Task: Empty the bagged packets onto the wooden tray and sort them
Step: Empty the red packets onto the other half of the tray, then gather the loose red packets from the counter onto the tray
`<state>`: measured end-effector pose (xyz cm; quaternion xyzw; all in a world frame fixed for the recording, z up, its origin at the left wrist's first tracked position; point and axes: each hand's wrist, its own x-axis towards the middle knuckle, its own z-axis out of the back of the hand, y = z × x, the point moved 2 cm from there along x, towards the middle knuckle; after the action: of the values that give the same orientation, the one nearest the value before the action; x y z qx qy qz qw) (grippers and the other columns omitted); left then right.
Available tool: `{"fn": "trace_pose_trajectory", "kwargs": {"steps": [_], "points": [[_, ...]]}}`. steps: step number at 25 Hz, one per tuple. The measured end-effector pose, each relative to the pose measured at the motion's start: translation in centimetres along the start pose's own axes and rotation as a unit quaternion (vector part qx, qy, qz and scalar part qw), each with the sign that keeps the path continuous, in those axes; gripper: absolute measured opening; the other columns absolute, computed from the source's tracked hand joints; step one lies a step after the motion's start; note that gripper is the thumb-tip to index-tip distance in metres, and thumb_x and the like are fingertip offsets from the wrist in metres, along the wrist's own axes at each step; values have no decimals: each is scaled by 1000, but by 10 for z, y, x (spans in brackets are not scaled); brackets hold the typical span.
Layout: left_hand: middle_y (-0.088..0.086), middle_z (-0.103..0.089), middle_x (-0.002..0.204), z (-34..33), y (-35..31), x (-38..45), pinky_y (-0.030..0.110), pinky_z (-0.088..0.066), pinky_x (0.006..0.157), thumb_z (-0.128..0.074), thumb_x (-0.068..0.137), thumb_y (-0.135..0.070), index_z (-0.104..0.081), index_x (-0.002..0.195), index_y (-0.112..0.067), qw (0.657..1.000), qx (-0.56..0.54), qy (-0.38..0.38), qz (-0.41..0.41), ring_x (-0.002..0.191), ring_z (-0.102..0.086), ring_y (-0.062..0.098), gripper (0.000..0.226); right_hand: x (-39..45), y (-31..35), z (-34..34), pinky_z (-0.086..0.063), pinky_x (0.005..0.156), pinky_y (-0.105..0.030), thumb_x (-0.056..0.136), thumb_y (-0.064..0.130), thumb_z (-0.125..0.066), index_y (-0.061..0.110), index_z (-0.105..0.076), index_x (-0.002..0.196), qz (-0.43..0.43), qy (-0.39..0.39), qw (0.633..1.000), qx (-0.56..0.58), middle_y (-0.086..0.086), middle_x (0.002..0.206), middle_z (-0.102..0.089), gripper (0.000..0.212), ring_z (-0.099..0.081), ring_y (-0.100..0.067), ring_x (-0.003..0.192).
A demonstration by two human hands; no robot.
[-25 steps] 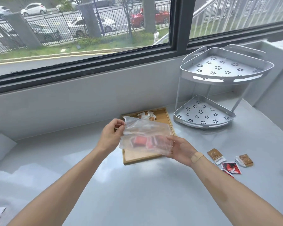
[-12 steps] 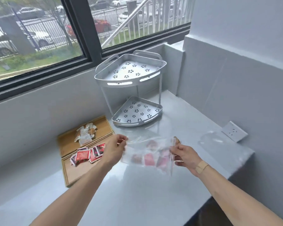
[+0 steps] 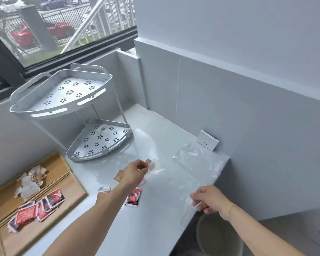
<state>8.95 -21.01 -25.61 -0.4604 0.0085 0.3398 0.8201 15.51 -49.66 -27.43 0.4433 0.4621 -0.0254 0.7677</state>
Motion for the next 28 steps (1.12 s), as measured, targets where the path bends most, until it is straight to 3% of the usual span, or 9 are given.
{"fn": "trace_pose_trajectory", "kwargs": {"steps": [2, 8, 14, 18, 22, 25, 28], "points": [[-16, -67, 73, -21, -8, 9, 18, -43, 55, -63, 81, -14, -65, 70, -30, 999, 32, 17, -4, 69, -61, 9, 19, 0, -13, 9, -45, 45, -22, 84, 30, -70, 9, -69, 84, -28, -8, 1000, 5, -4, 74, -76, 21, -64, -13, 55], [-1, -60, 92, -61, -17, 26, 28, -43, 67, -53, 82, -18, -66, 83, -22, 985, 172, 28, -9, 82, -56, 18, 14, 11, -31, 18, -41, 42, -21, 87, 33, -65, 8, -72, 85, -71, -54, 996, -7, -4, 68, -72, 26, -58, -13, 51], [-14, -46, 70, -74, -19, 34, 29, -43, 64, -48, 84, -17, -66, 90, -20, 972, 234, 4, -23, 79, -52, 18, 20, 20, -36, 17, -43, 42, -22, 88, 38, -62, 12, -73, 76, -53, -96, 992, -60, 0, 65, -72, 31, -58, -10, 48], [-5, -58, 82, -75, -13, 35, 30, -45, 62, -47, 84, -20, -64, 92, -21, 970, 241, 12, -29, 84, -56, 18, 19, 17, -33, 21, -52, 44, -23, 86, 54, -56, 13, -72, 72, -53, -103, 980, -165, 0, 61, -73, 46, -62, -10, 43], [-8, -58, 95, -64, -7, 32, 31, -42, 68, -51, 84, -30, -62, 98, -27, 979, 202, 0, -33, 85, -56, 16, 18, 17, -7, 34, -55, 60, -27, 83, 69, -41, 14, -66, 56, 3, -151, 904, -399, 1, 51, -69, 66, -63, -11, 45], [-14, -61, 91, -45, 2, 24, 29, -42, 65, -54, 83, -33, -62, 92, -30, 988, 147, -20, -47, 84, -57, 10, 12, 28, 31, 29, -46, 57, -27, 84, 65, -42, 19, -56, 61, 99, -162, 858, -478, 5, 64, -67, 53, -63, -17, 63], [-15, -62, 88, -21, 22, 12, 28, -44, 65, -57, 81, -35, -62, 88, -33, 989, 134, -29, -49, 81, -59, 8, 9, 41, 68, 3, -37, 55, -28, 86, 58, -47, 26, -61, 74, 182, -119, 832, -510, 10, 65, -62, 37, -58, -15, 69]]}}
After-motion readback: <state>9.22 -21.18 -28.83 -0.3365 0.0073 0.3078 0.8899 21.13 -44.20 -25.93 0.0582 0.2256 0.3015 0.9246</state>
